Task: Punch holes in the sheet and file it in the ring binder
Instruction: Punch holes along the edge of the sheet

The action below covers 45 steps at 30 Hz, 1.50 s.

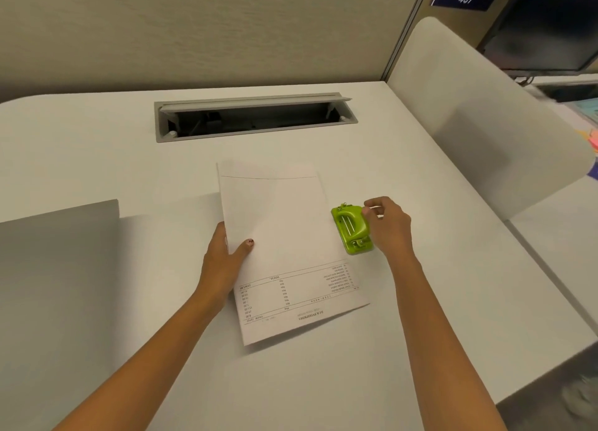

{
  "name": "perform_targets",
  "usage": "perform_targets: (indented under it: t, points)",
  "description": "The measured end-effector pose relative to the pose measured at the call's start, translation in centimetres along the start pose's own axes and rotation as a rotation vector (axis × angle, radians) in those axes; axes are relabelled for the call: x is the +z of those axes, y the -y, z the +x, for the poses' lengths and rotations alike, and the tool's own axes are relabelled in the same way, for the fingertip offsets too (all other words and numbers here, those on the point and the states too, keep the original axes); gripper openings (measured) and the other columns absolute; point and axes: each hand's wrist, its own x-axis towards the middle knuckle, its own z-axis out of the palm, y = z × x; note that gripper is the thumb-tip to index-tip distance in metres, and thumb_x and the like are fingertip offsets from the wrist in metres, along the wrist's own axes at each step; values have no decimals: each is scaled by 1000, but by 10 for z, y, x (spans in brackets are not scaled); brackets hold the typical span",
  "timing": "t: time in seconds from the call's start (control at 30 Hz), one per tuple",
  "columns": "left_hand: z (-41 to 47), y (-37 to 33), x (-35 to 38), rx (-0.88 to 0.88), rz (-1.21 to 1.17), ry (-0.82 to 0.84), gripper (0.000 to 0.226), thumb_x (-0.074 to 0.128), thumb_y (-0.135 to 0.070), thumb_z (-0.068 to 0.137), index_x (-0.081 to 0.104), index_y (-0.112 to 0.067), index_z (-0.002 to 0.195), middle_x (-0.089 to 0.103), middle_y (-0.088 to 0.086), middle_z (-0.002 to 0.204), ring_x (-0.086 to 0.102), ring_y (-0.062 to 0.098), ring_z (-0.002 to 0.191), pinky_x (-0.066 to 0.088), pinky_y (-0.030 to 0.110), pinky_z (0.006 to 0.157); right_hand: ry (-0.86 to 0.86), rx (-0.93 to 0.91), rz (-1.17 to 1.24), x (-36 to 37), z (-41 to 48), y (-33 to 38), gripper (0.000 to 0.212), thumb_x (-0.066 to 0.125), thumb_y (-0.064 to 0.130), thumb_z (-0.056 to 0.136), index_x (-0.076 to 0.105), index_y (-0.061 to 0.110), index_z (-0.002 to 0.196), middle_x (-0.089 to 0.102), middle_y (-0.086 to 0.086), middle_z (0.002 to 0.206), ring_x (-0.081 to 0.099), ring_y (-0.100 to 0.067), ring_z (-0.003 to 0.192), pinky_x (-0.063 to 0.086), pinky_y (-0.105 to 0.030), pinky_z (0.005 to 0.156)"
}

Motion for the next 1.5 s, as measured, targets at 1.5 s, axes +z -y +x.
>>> perform_targets:
  t: [1.5]
  points:
    - [-13, -6, 36, 31, 148, -24, 37, 54, -19, 95, 44, -27, 130, 57, -11, 120, 57, 16, 104, 44, 28, 83, 208, 196, 54, 0, 25, 2, 22, 68, 26, 86, 70, 16, 106, 66, -10, 94, 61, -20, 68, 56, -30, 62]
